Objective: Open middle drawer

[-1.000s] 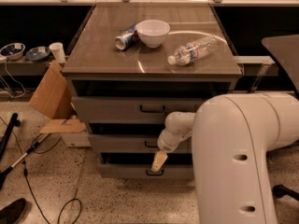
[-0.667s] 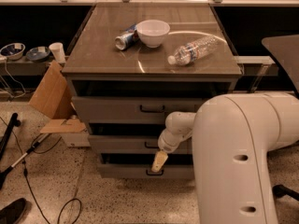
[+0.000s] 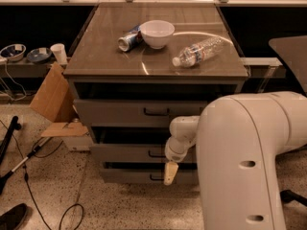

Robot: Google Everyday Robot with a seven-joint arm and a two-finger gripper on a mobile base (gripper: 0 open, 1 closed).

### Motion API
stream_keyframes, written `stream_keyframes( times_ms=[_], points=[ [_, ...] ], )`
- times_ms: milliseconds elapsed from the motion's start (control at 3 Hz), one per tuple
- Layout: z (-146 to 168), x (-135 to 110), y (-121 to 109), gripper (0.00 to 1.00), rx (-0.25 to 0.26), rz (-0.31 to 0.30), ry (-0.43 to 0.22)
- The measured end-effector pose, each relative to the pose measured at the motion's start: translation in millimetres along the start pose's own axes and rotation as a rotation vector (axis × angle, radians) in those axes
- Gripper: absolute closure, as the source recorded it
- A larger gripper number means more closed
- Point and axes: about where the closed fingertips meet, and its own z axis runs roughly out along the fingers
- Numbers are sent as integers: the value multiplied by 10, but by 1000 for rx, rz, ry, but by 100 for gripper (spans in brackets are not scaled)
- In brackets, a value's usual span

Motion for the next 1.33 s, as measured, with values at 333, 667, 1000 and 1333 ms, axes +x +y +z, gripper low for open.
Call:
stream_keyframes(
  times_ms=[333,667,1000,1333],
  points=[
    [-5,78,159,0,-52,-68,48],
    [-34,88,189,0,-64,-80,59],
    [-49,166,322,0,-119,-117,98],
    [-79,158,322,0,-119,-117,98]
  ],
)
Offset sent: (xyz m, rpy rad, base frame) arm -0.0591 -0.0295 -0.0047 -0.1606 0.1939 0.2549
